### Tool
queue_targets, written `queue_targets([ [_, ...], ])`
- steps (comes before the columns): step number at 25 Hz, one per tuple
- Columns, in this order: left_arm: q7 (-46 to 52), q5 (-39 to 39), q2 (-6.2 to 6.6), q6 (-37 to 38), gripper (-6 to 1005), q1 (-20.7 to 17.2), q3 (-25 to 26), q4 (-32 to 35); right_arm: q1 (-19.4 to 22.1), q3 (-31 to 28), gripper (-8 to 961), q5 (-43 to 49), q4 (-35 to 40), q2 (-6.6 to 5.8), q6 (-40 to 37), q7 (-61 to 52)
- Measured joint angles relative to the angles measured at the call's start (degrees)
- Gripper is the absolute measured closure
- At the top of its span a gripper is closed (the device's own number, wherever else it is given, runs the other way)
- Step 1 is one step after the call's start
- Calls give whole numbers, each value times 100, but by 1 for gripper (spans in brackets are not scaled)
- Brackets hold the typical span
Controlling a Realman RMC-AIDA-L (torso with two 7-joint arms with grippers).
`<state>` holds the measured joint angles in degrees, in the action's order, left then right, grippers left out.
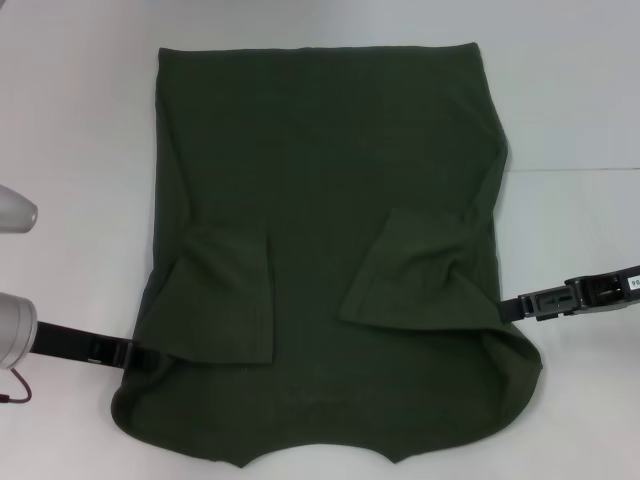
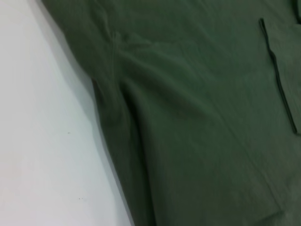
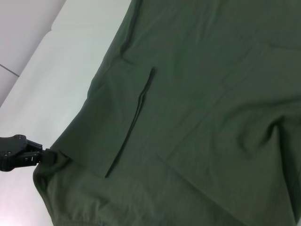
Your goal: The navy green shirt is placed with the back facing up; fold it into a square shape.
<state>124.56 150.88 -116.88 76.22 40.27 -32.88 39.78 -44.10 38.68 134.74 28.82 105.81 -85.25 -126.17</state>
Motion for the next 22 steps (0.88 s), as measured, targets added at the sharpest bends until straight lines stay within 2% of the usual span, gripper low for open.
queue_targets([
  [2,2,0,10,8,962,6,15,1,0,38,25,0,0,0,2,-33],
  [6,31,0,33,38,971,14,40,55,-20,244,25,167,0,6,20,-295],
  [12,42,0,81,142,978,40,113,147,-94,401,25,777,0,82,250,-693],
  [22,31,-1,86,157,976,53,115,152,-147,564,25,890,-170,133,659,-737],
])
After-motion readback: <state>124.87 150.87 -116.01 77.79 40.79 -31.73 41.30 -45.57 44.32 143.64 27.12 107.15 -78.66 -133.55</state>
